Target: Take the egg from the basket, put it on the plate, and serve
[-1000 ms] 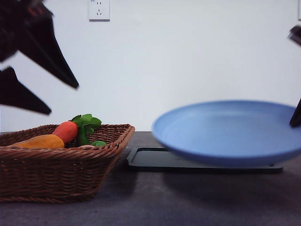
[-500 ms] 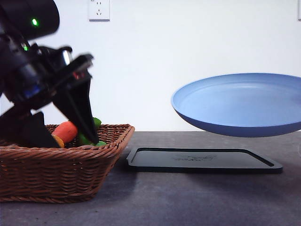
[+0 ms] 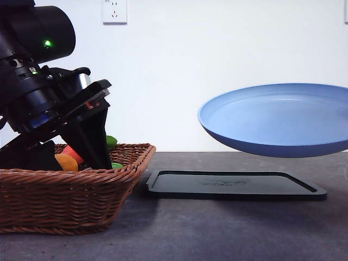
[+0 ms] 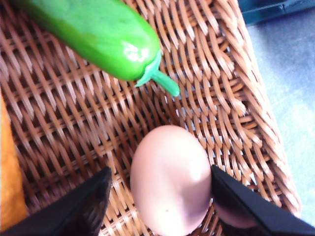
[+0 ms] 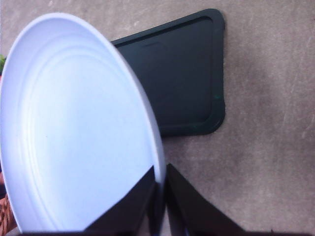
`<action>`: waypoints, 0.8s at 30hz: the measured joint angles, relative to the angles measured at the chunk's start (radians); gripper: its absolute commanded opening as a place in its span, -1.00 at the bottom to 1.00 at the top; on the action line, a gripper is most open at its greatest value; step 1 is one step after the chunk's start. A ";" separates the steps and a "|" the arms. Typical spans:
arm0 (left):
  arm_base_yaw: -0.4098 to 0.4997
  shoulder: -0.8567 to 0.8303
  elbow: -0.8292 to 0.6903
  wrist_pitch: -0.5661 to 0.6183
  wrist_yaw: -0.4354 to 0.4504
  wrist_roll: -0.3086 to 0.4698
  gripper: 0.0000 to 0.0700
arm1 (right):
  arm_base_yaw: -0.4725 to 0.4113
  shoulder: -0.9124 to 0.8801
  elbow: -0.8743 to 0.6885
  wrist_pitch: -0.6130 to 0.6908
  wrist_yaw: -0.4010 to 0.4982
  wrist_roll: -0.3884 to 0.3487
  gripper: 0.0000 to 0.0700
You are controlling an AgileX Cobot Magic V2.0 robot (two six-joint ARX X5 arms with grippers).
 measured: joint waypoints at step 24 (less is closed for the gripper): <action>0.000 0.000 0.145 -0.171 0.035 0.034 -0.18 | 0.000 0.001 0.000 0.000 0.009 0.022 -1.00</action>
